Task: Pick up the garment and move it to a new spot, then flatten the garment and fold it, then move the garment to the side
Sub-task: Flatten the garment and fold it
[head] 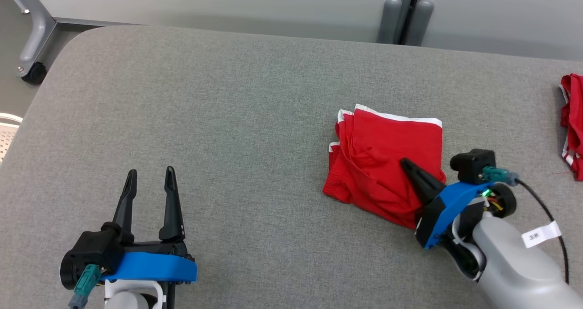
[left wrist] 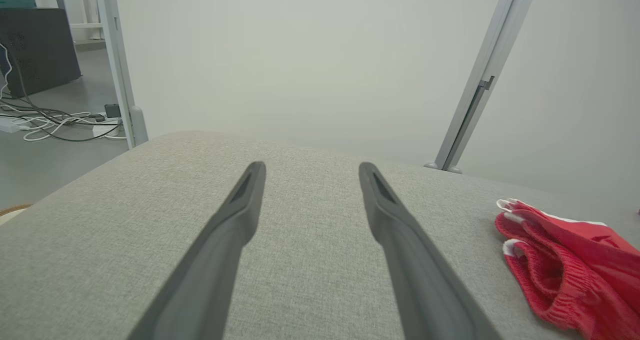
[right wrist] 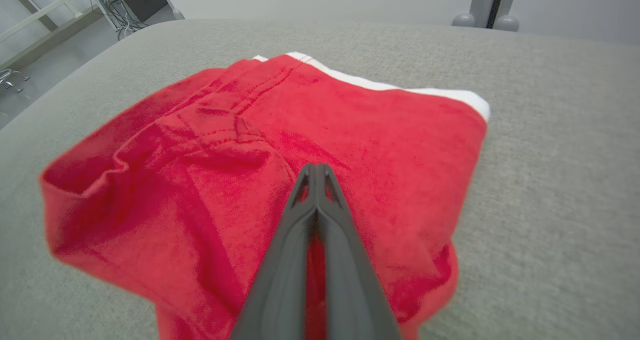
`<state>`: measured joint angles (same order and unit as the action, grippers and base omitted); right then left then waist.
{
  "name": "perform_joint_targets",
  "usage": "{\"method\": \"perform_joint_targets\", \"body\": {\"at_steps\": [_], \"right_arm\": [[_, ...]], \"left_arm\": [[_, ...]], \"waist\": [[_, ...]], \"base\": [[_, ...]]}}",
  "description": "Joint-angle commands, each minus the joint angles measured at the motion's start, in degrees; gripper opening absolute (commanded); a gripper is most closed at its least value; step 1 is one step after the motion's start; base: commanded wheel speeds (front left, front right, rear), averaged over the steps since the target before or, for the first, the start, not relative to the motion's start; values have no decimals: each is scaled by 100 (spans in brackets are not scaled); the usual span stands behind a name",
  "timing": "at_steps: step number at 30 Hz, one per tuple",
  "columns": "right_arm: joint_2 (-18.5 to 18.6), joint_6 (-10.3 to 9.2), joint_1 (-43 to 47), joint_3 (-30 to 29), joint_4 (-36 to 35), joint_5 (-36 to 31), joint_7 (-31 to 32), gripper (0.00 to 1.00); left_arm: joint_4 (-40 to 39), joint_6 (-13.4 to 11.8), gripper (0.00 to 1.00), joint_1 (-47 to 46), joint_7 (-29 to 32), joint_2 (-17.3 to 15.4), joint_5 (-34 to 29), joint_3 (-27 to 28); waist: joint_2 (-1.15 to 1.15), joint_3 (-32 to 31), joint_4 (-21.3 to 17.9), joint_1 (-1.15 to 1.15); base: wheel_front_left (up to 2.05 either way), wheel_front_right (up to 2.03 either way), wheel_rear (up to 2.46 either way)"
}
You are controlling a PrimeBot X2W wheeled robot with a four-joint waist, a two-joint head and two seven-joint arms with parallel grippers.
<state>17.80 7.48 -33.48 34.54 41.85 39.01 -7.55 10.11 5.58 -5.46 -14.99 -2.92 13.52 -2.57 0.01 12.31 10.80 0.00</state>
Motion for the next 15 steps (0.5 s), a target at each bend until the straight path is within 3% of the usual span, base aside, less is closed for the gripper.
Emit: {"method": "perform_joint_targets", "body": {"at_steps": [1,8,15], "right_arm": [[-45,3,78,97,-81,109,-21,0],[-201,3,184,800,-560,637,-107,0],[-524,3,249,1436,-612,905,-318,0]], "left_arm": [[-16,-18,100,21,-26,5,7,16],[8,-14,100,-66,-26,4,-12,-47],[37,16,100,-8,-26,4,-32,-55]], "waist": [[-1,-8,-9,0],[-1,-54,-8,0],[-1,-118,14,0]], "base": [[0,0,0],[0,0,0],[0,0,0]]}}
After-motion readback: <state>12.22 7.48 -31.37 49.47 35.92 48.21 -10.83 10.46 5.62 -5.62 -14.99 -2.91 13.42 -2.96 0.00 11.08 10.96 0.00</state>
